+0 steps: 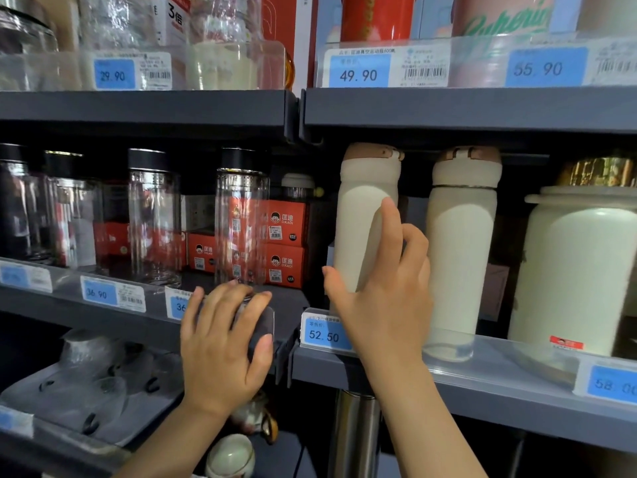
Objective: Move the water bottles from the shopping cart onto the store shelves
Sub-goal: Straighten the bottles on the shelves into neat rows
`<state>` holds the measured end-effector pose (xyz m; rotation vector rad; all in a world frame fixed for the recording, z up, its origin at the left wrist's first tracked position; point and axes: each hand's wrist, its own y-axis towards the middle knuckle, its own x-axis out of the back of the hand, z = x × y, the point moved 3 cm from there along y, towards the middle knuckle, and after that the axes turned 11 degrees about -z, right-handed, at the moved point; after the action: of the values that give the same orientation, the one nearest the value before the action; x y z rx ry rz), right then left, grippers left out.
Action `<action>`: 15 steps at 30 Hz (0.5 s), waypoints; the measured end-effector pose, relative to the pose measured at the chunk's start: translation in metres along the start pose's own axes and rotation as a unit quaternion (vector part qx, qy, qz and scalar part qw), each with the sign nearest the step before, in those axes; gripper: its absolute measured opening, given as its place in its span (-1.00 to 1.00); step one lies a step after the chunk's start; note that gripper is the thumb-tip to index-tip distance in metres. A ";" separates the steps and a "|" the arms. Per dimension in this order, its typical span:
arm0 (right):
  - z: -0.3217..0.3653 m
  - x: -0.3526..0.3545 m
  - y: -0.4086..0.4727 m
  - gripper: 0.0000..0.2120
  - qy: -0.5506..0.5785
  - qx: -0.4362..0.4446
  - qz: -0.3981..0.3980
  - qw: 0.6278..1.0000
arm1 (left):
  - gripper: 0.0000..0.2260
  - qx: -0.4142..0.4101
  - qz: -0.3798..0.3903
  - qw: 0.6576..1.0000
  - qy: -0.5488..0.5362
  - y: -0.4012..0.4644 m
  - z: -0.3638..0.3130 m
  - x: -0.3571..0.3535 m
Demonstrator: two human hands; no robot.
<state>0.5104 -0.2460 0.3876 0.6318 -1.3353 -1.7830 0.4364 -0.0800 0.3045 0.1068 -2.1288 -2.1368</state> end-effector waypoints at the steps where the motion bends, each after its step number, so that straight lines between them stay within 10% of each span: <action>1: 0.000 0.000 -0.001 -0.07 0.002 0.001 0.001 1.000 | -0.66 -0.001 -0.001 1.000 -0.001 0.000 0.000 0.000; 15: -0.001 -0.001 0.000 -0.01 -0.032 -0.011 0.021 0.999 | -0.66 -0.005 -0.001 1.000 0.002 0.000 0.000 0.000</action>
<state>0.5117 -0.2459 0.3869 0.5346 -1.3597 -1.7962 0.4362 -0.0796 0.3048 0.1138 -2.1161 -2.1463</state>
